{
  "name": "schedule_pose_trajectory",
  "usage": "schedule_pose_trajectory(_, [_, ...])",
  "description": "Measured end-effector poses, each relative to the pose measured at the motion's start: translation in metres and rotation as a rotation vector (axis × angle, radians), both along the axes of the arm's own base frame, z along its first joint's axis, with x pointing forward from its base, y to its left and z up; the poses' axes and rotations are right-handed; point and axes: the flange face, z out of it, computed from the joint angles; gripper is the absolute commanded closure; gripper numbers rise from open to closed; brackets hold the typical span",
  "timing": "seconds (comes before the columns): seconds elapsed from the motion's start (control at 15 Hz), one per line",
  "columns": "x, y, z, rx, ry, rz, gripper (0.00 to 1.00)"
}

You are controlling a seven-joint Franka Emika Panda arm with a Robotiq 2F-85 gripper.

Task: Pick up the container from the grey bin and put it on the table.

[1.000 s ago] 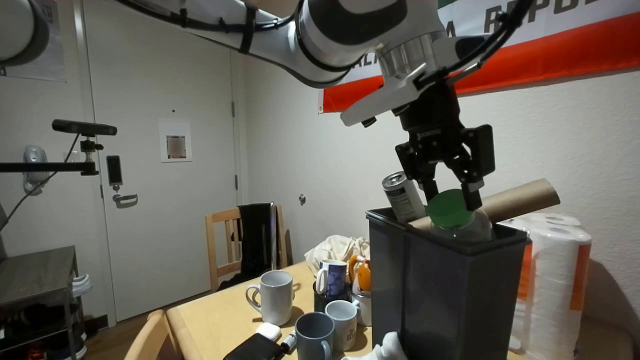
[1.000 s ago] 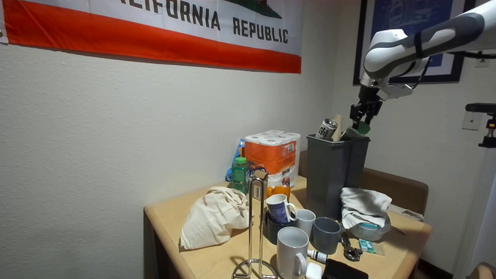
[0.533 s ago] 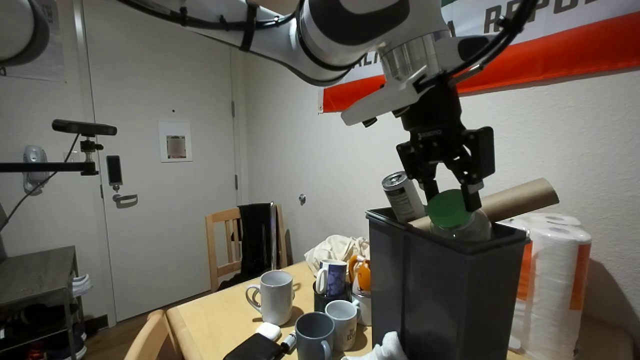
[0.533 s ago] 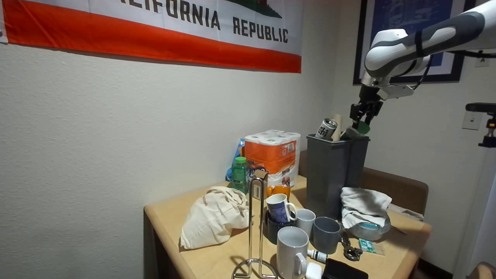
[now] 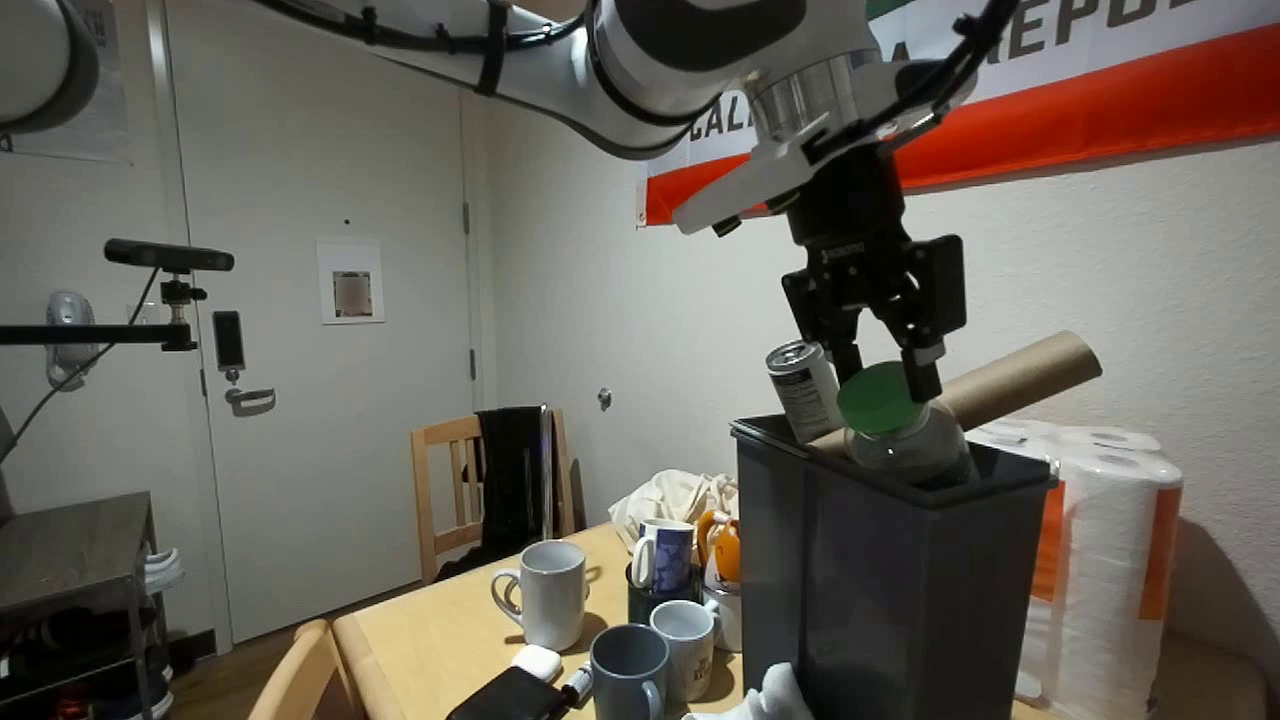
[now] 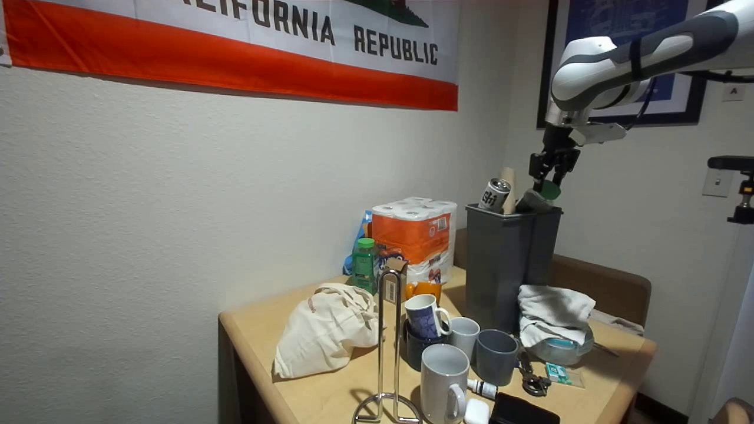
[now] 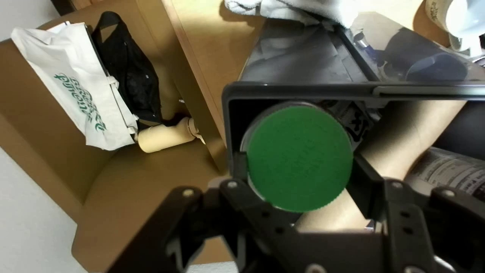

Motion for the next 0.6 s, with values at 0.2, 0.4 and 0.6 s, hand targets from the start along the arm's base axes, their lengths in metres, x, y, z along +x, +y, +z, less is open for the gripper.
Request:
schedule_pose_trajectory(0.2, [0.001,0.008,0.012,-0.003,0.013,-0.001,0.60])
schedule_pose_trajectory(0.4, [0.000,0.011,0.023,-0.001,0.021,0.002,0.60])
schedule_pose_trajectory(0.6, [-0.001,0.014,0.036,-0.003,0.019,0.003,0.60])
